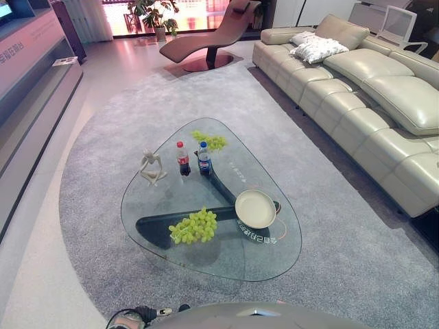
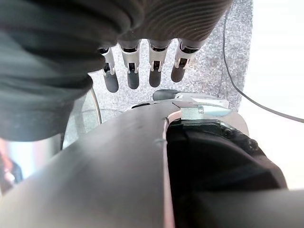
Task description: Pick up fruits into the plate
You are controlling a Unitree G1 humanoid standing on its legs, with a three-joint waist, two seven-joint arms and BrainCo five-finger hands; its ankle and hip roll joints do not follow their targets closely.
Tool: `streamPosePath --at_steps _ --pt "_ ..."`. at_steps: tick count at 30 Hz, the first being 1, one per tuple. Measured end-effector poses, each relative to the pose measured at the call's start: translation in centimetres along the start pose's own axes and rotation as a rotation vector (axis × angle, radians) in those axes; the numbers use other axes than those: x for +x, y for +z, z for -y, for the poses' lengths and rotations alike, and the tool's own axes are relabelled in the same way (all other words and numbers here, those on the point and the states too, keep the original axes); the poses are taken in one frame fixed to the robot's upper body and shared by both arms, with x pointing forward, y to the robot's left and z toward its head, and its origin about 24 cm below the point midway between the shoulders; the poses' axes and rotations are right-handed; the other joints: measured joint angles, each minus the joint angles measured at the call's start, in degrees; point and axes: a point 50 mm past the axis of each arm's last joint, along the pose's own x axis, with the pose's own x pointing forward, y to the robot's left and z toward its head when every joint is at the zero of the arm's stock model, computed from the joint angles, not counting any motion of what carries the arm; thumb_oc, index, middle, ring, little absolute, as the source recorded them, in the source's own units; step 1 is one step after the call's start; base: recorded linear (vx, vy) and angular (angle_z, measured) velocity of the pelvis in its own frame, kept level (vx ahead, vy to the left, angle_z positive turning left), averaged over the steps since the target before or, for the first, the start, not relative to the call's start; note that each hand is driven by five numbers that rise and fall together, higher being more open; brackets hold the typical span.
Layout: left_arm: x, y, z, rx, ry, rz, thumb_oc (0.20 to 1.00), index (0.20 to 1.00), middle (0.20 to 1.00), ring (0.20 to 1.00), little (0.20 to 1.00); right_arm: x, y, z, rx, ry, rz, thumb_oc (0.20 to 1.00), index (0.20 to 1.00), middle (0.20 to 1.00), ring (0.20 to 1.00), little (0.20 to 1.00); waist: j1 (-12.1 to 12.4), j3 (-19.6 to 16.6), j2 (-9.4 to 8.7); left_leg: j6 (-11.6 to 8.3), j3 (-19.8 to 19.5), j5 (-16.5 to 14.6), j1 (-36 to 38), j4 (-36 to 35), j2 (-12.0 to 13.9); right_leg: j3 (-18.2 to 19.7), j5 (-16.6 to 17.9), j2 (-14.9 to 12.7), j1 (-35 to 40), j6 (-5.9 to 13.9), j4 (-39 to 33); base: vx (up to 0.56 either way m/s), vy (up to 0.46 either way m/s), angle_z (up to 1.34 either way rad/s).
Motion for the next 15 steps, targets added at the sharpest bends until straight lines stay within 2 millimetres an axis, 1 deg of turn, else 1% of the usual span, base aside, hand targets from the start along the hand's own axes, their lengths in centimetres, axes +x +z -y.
streamPosePath --at_steps 2,3,4,5,6,7,8,9,10,12,13,14,15 --pt "0.0 0.5 -0.2 0.008 0.024 0.017 1.0 1.0 1.0 1.0 1.0 0.0 0.5 0.0 -0.004 -0.006 0.011 1.0 1.0 1.0 1.0 1.0 0.0 0.0 0.14 0.12 0.2 0.2 -1.2 0.0 0.0 0.1 0.2 0.0 -1.5 -0.26 0.0 -0.07 0.011 -0.08" --pt "0.0 0.8 -0.4 0.009 0.037 0.034 1.0 1.0 1.0 1.0 1.0 0.1 0.9 0.0 -0.006 -0.006 0.02 1.0 1.0 1.0 1.0 1.0 -0.1 0.4 -0.12 0.28 0.3 0.5 -1.7 0.0 0.0 0.3 0.4 0.1 -2.1 -0.44 0.1 -0.08 0.012 -0.06" --pt "0.0 1.4 -0.7 0.021 0.058 0.056 1.0 1.0 1.0 1.0 1.0 0.1 1.3 0.1 -0.005 -0.005 0.029 1.0 1.0 1.0 1.0 1.0 0.0 1.1 0.26 0.47 0.4 0.8 -2.6 0.0 0.0 0.5 0.5 0.1 -3.2 -0.44 0.4 -0.14 -0.01 -0.08" --pt "0.0 2.2 -1.1 0.033 0.083 0.086 1.0 1.0 1.0 1.0 1.0 0.1 1.8 0.1 -0.012 -0.007 0.041 1.0 1.0 1.0 1.0 1.0 0.0 1.7 0.03 0.38 0.5 0.8 -3.5 0.0 0.0 0.8 0.5 0.3 -4.3 -0.45 0.7 -0.14 -0.016 -0.06" --pt "-0.1 2.7 -1.3 0.036 0.096 0.103 1.0 1.0 1.0 1.0 1.0 0.1 2.1 0.2 -0.017 -0.007 0.048 1.0 1.0 1.0 1.0 1.0 0.0 2.3 0.44 0.3 0.7 1.1 -4.1 0.1 0.0 1.0 0.6 0.4 -5.1 -0.39 0.9 -0.23 -0.016 -0.13" --pt "-0.2 4.5 -2.2 0.062 0.155 0.174 1.0 1.0 1.0 1.0 1.0 0.0 3.6 0.2 -0.03 -0.006 0.082 1.0 1.0 1.0 1.0 1.0 0.0 4.3 0.34 0.6 1.1 1.8 -5.9 0.3 0.2 1.3 0.8 0.5 -7.6 -0.5 1.8 -0.14 -0.005 -0.12" --pt "-0.3 5.1 -2.7 0.064 0.177 0.197 1.0 1.0 1.0 1.0 1.0 0.0 4.3 0.2 -0.028 -0.004 0.1 1.0 1.0 1.0 1.0 1.0 0.0 5.4 0.47 0.65 1.1 2.0 -6.4 0.3 0.3 1.3 1.1 0.5 -7.9 -0.6 1.8 -0.22 -0.007 -0.11" --pt "-0.6 6.7 -3.6 0.061 0.228 0.252 1.0 1.0 1.0 1.0 1.0 -0.1 5.5 0.2 -0.025 -0.001 0.138 1.0 1.0 1.0 1.0 1.0 -0.3 7.5 0.5 0.53 1.2 2.5 -7.7 0.3 0.3 1.4 2.0 0.7 -9.3 -0.55 1.8 -0.13 -0.012 -0.04" --pt "-1.0 8.5 -4.6 0.054 0.283 0.313 1.0 1.0 1.0 1.0 1.0 -0.2 6.8 0.3 -0.023 0.002 0.182 1.0 1.0 1.0 1.0 1.0 -0.3 9.4 0.78 0.81 1.3 3.0 -9.3 0.3 0.5 1.5 2.2 0.8 -11.0 -0.52 2.1 -0.18 -0.015 -0.03" --pt "-2.3 12.2 -6.7 0.052 0.394 0.441 1.0 1.0 1.0 1.0 1.0 -0.6 9.6 0.4 -0.021 0.011 0.267 1.0 1.0 1.0 1.0 1.0 -0.3 13.8 1.19 0.5 1.3 4.0 -11.4 0.3 0.6 1.5 3.5 1.1 -12.9 -0.91 1.9 -0.17 -0.023 -0.03" --pt "-2.8 13.3 -7.2 0.052 0.42 0.474 1.0 1.0 1.0 1.0 1.0 -0.7 10.2 0.4 -0.018 0.014 0.284 1.0 1.0 1.0 1.0 1.0 -0.4 14.8 1.18 0.47 1.3 4.1 -11.5 0.3 0.6 1.5 3.7 1.2 -12.9 -0.93 1.7 -0.16 -0.026 -0.04" --pt "-3.6 14.8 -8.2 0.058 0.475 0.539 1.0 1.0 1.0 1.0 1.0 -1.0 11.2 0.5 -0.007 0.017 0.326 1.0 1.0 1.0 1.0 1.0 -0.5 16.6 1.28 0.38 1.4 4.2 -12.1 0.3 0.7 1.6 3.8 1.4 -13.6 -1.01 1.6 -0.1 -0.014 -0.04" --pt "-4.0 15.6 -8.7 0.068 0.508 0.571 1.0 1.0 1.0 1.0 1.0 -1.1 11.8 0.5 -0.007 0.018 0.346 1.0 1.0 1.0 1.0 1.0 -0.5 17.1 1.36 0.3 1.4 4.3 -12.7 0.3 0.8 1.6 3.8 1.5 -14.3 -1.03 1.6 -0.14 -0.019 -0.06"
